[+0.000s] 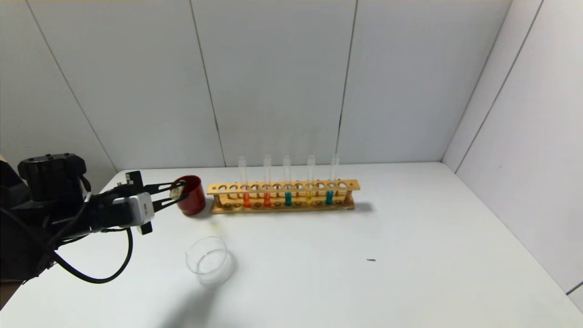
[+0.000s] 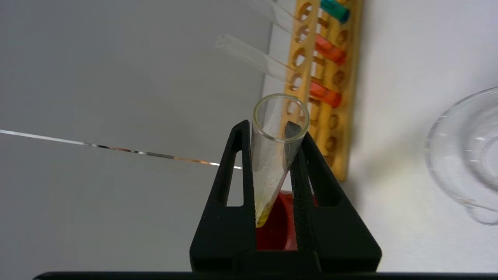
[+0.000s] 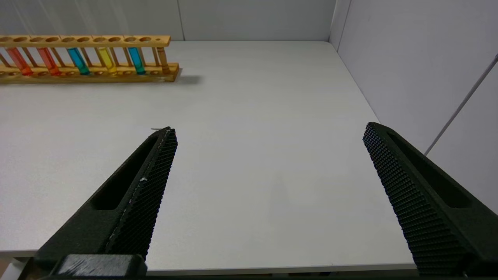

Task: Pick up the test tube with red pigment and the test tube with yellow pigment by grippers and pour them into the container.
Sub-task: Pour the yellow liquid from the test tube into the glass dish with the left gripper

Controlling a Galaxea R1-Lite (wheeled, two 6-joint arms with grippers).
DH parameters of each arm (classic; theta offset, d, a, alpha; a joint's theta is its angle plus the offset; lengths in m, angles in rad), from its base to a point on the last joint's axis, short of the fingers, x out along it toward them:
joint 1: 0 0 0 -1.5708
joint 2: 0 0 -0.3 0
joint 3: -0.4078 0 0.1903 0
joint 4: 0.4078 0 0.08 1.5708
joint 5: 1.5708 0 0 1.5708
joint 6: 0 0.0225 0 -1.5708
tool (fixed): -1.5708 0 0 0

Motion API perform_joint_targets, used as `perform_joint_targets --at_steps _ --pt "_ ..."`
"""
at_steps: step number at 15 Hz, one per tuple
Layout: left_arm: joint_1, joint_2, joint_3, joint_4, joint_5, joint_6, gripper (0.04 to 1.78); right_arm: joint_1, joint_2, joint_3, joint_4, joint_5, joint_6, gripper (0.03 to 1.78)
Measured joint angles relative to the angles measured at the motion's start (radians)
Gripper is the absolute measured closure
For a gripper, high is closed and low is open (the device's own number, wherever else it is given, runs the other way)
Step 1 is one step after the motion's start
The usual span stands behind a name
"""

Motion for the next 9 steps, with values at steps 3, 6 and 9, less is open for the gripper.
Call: perform_joint_targets --at_steps 3,6,9 --pt "0.000 0.035 0.003 -0.065 -0.011 0.002 1.50 0.000 0.000 0.000 0.000 0.000 0.000 0.06" --pt "-0.005 0.050 0.026 -0.124 -0.051 0.003 1.50 0.000 0.000 0.000 0.000 0.000 0.000 0.06" --pt "-0.004 0.080 0.054 -0.247 -0.075 0.004 1.50 0.000 0.000 0.000 0.000 0.000 0.000 0.06"
